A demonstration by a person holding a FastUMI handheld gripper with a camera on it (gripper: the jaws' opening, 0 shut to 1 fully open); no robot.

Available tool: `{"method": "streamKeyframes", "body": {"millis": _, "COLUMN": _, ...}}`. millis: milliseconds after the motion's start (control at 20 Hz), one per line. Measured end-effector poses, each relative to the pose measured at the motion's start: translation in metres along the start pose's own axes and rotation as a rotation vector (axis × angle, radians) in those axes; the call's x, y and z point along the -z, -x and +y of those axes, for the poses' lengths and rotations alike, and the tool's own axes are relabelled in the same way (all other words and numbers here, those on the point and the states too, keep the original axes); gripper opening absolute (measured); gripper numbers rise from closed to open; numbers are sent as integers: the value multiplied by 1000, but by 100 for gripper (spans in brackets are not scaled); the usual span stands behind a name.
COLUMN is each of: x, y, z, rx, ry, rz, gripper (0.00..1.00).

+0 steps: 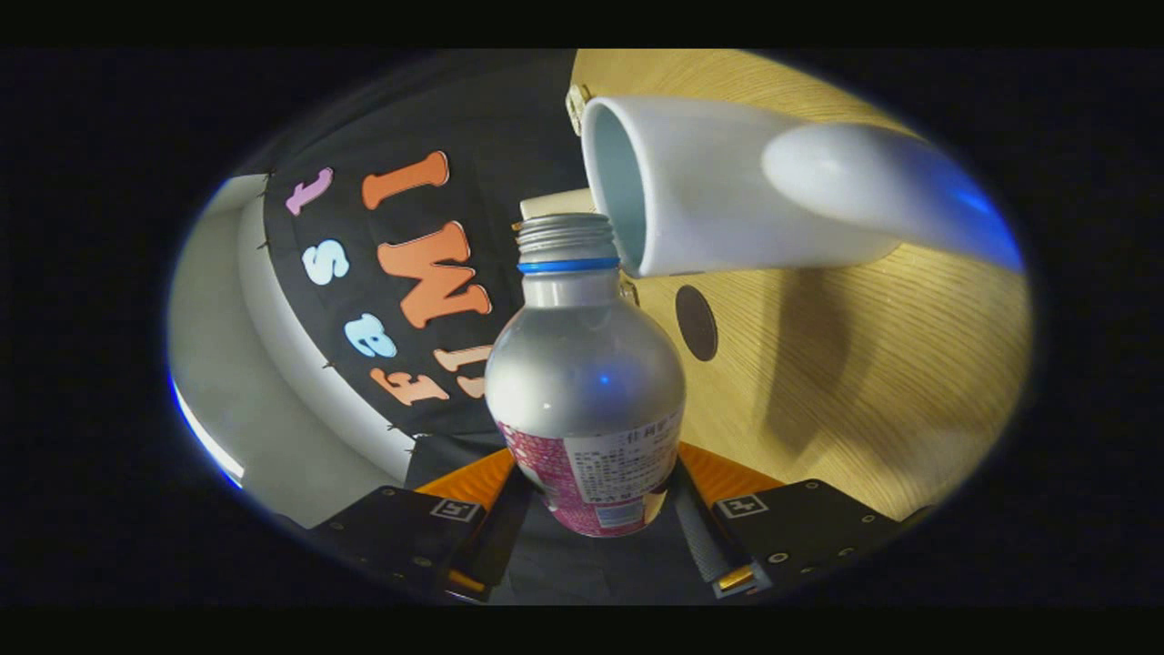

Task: Take the bottle from table, then pour the juice into the cup, finally place the bottle on the coaster

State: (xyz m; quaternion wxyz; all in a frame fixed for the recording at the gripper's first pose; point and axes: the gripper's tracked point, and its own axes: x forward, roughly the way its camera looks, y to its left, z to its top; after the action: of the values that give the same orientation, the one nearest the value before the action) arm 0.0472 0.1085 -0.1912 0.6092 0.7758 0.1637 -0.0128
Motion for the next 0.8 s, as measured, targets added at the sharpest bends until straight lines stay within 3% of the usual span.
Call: {"method": "streamKeyframes", "body": {"millis": 800, "x": -4, "y": 13, "z": 42, "rx": -94, "ry": -156, "rz": 36, "gripper": 78}}
